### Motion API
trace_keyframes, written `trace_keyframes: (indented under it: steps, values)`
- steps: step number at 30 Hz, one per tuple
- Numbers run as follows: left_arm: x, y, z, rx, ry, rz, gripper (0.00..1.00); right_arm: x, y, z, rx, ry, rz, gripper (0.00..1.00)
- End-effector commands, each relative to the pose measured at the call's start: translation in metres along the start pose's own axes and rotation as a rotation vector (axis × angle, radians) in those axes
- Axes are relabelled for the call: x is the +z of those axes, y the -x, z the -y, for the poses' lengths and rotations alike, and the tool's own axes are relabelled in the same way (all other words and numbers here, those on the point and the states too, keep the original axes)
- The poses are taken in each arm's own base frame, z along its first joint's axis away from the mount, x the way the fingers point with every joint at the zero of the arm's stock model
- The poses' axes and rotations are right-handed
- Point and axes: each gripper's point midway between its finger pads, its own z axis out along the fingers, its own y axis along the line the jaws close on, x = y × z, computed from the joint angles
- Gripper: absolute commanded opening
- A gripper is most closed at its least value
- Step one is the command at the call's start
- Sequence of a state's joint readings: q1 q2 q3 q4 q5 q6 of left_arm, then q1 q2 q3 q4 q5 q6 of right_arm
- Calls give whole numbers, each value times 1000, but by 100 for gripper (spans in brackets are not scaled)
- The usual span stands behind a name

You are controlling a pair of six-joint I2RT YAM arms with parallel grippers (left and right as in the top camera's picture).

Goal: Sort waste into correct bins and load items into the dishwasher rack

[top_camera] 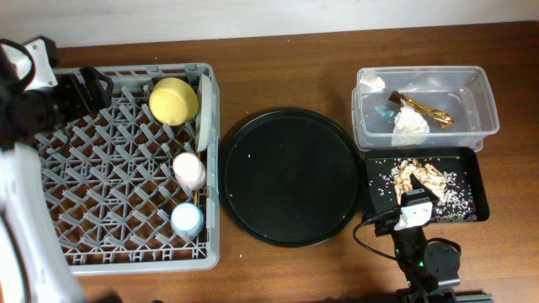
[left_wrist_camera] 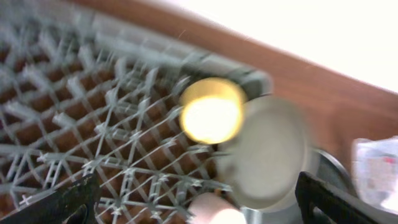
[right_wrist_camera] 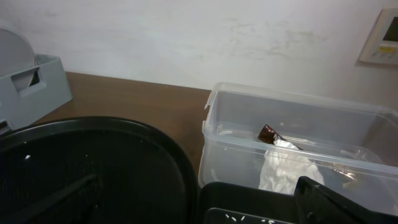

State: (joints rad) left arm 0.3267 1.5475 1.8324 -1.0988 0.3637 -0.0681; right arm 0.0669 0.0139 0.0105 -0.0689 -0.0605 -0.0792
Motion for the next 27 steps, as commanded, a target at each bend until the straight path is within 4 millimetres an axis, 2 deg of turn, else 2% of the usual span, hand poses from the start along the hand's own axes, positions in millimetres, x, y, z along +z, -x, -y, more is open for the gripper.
trace_keyframes:
  steps: [1,2,4,5,8,9,10,12,14,15,16,18,19,21,23,26,27]
  values:
    - [-126,2,76,171,-92,283,99,0,-2,3,2,-20,-4,99]
    - [-161,-9,102,231,-146,354,99,0,-2,3,2,-20,-4,99]
    - [-206,-29,131,303,-225,438,99,0,-2,3,2,-20,-4,99]
    - [-235,-42,141,339,-264,497,99,0,-2,3,2,-20,-4,99]
    - [-285,-70,146,378,-297,613,99,0,-2,3,2,-20,-4,99]
    - [-290,-83,144,381,-299,624,99,0,-2,3,2,-20,-4,99]
    - [-288,-90,141,379,-298,618,99,0,-2,3,2,-20,-4,99]
    - [-262,-116,130,373,-285,555,99,0,-2,3,2,-20,-4,99]
    - [-217,-148,108,339,-243,457,99,0,-2,3,2,-20,-4,99]
    - [-200,-157,96,322,-202,431,99,0,-2,3,2,-20,-4,99]
    - [-170,-169,80,307,-157,412,99,0,-2,3,2,-20,-5,99]
    - [-147,-169,76,319,-167,473,99,0,-2,3,2,-20,-4,99]
    - [-136,-163,78,343,-195,573,99,0,-2,3,2,-20,-4,99]
    - [-130,-155,83,381,-243,735,99,0,-2,3,2,-20,-4,99]
    - [-135,-148,86,418,-280,947,99,0,-2,3,2,-20,-4,99]
    - [-152,-153,85,461,-304,1222,99,0,-2,3,2,-20,-4,99]
    - [-151,-157,83,466,-308,1272,99,0,-2,3,2,-19,-4,99]
